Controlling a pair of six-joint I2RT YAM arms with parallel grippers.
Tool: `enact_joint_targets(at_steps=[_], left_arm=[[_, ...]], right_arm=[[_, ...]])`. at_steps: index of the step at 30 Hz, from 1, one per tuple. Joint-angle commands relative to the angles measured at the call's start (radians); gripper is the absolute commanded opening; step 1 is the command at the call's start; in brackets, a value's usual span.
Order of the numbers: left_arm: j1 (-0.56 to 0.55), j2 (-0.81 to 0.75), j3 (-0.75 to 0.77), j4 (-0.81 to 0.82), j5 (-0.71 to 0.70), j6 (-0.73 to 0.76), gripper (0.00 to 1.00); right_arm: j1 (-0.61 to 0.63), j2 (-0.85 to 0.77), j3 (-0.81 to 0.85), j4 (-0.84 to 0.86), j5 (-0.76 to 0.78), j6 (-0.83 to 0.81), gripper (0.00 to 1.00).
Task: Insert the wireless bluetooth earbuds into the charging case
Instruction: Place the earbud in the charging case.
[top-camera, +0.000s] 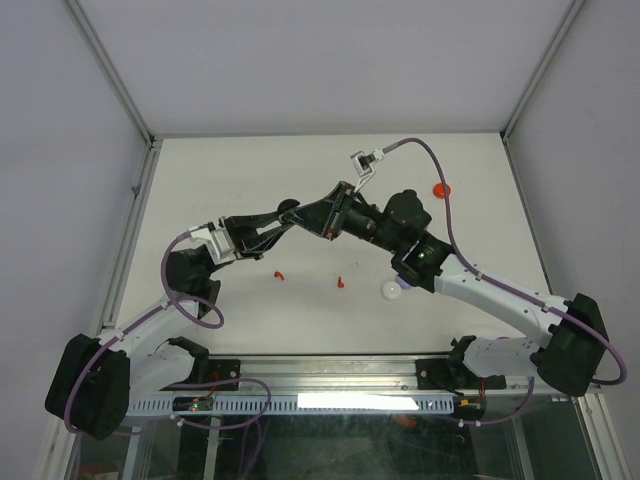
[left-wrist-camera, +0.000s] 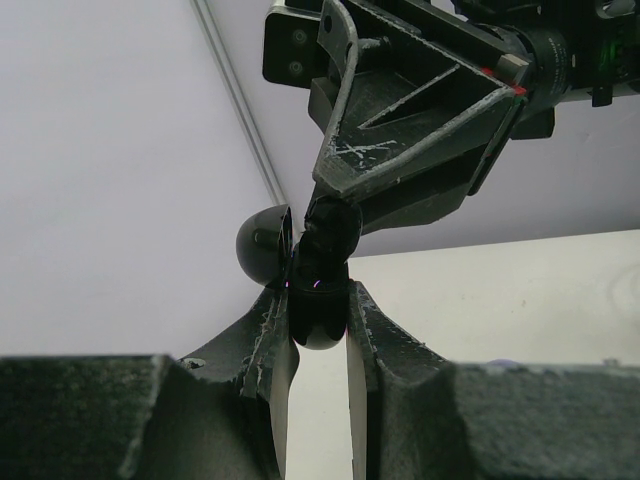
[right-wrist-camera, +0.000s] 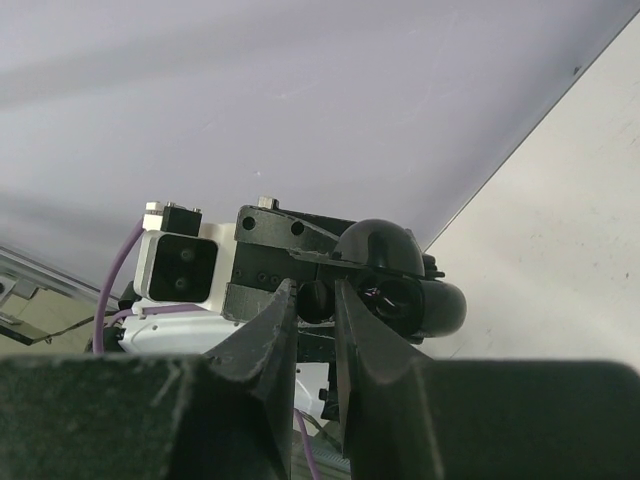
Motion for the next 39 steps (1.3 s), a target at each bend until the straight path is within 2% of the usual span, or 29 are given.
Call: enact_joint_targets(at_steps=[1,7,30,31,32,39], left_arm=[[0.009,-0.015,0.0,0.049,-0.006,-0.016,0.0],[0.009,-0.016,-0.005,0.063,-0.005,-0.026,0.0],[0.008,-0.028,-0.017,0.084,-0.023,-0.037,0.0],[0.009,-0.029,-0.017,0.085,-0.022,-0.038,0.0],[0.009,-0.029,-0.017,0.086,-0.02,-0.04,0.0],[0.009,-0.018,-0.018,0.119,-0.009,-0.064,0.0]], right_arm=[[0.006,0.009,0.018,0.043,0.001,0.024,0.14],[0.007,-0.001,0.005,0.005,0.045,0.017,0.14],[0.008,-0.054,-0.033,-0.054,0.045,0.017,0.14],[0.007,-0.057,-0.036,-0.049,0.056,0.016,0.15],[0.007,-0.058,-0.04,-0.041,0.158,0.024,0.19],[0.007,-0.038,-0.051,-0.005,0.17,0.058,0.19]])
